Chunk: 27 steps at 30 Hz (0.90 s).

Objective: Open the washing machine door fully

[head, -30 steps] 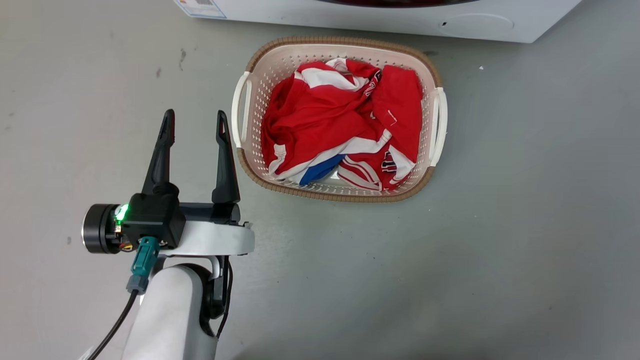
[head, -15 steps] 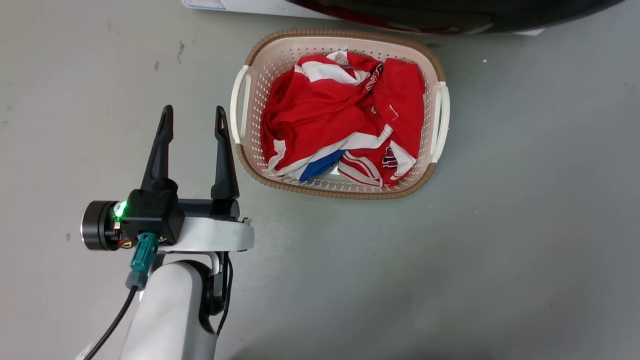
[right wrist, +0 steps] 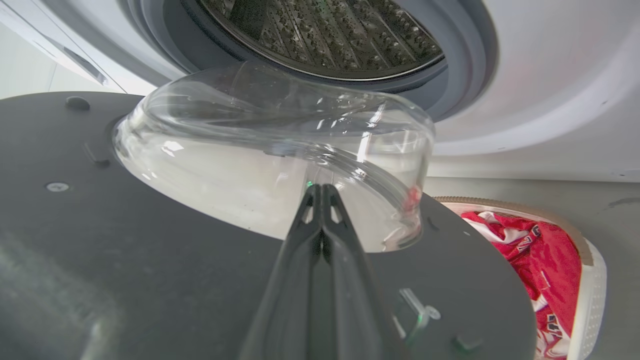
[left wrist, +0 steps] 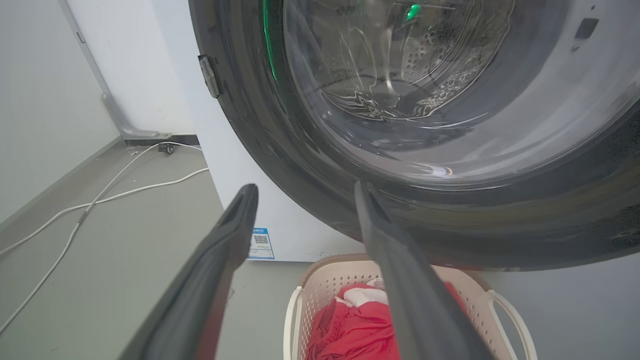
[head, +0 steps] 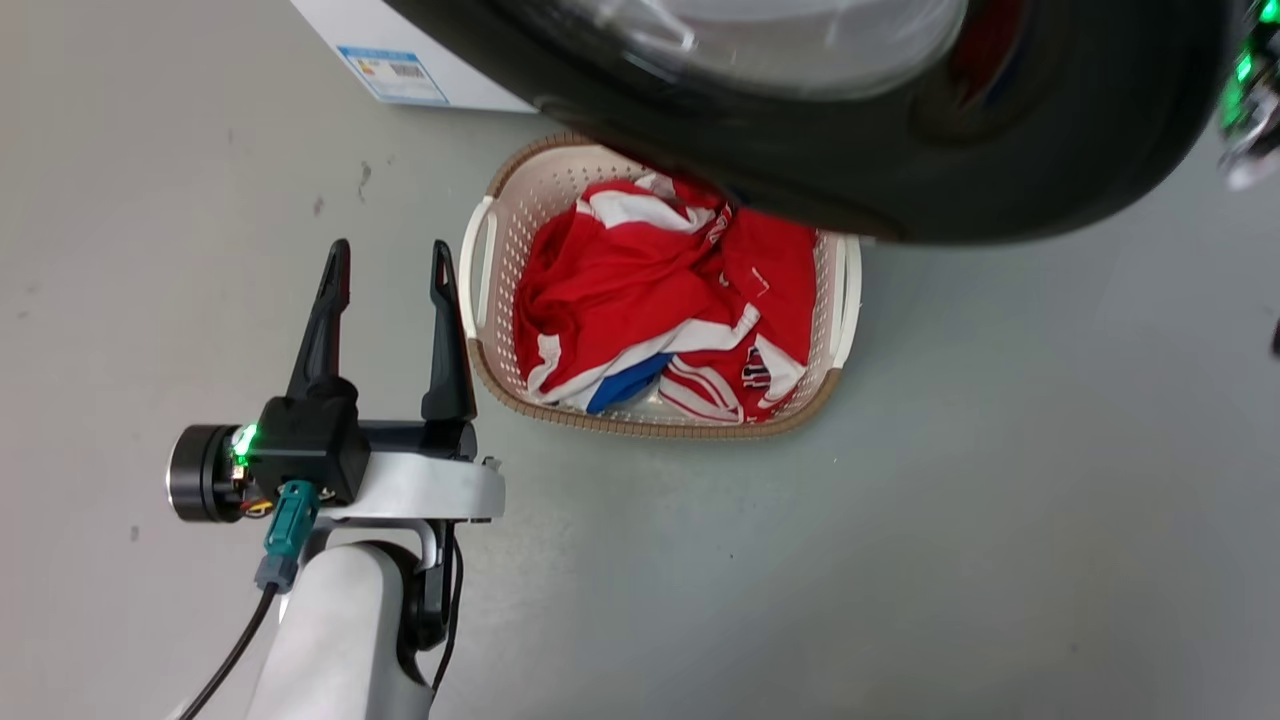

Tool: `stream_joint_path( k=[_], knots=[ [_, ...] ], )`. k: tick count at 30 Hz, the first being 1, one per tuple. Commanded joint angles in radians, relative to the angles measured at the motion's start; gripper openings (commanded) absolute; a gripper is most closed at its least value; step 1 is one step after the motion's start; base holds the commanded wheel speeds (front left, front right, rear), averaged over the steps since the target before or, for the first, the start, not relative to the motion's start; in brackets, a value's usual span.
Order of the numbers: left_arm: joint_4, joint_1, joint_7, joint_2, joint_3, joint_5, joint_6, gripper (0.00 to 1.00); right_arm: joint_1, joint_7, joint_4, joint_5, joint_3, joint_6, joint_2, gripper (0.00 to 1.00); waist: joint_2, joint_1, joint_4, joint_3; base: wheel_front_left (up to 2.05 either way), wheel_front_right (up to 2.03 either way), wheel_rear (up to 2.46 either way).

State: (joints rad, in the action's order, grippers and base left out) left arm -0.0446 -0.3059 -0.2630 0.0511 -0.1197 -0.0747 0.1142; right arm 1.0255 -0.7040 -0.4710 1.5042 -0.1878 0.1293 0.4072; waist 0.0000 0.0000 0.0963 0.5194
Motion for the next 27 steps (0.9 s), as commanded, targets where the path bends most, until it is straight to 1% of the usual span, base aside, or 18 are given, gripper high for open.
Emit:
stream_joint_path(
  k=[1,17,27],
  knots=[
    [-0.001,0.014,-0.003,-0.001,0.004,0.004,-0.003,1.00,-0.024,-0.006,0.014,0.006,-0.007,0.003,-0.011,0.00,0.0000,0.0000,-0.004,-0.016,0.00,0.00,0.00],
    [-0.014,0.083,-0.003,-0.001,0.032,0.019,-0.018,1.00,-0.352,-0.058,0.261,0.056,-0.054,0.003,-0.035,0.00,0.0000,0.0000,-0.016,-0.126,0.00,0.00,0.00],
    [-0.027,0.124,-0.003,-0.001,0.030,0.020,-0.019,1.00,-0.497,-0.083,0.358,0.069,-0.111,0.003,-0.063,0.00,0.0000,0.0000,-0.011,-0.200,0.00,0.00,0.00]
  ],
)
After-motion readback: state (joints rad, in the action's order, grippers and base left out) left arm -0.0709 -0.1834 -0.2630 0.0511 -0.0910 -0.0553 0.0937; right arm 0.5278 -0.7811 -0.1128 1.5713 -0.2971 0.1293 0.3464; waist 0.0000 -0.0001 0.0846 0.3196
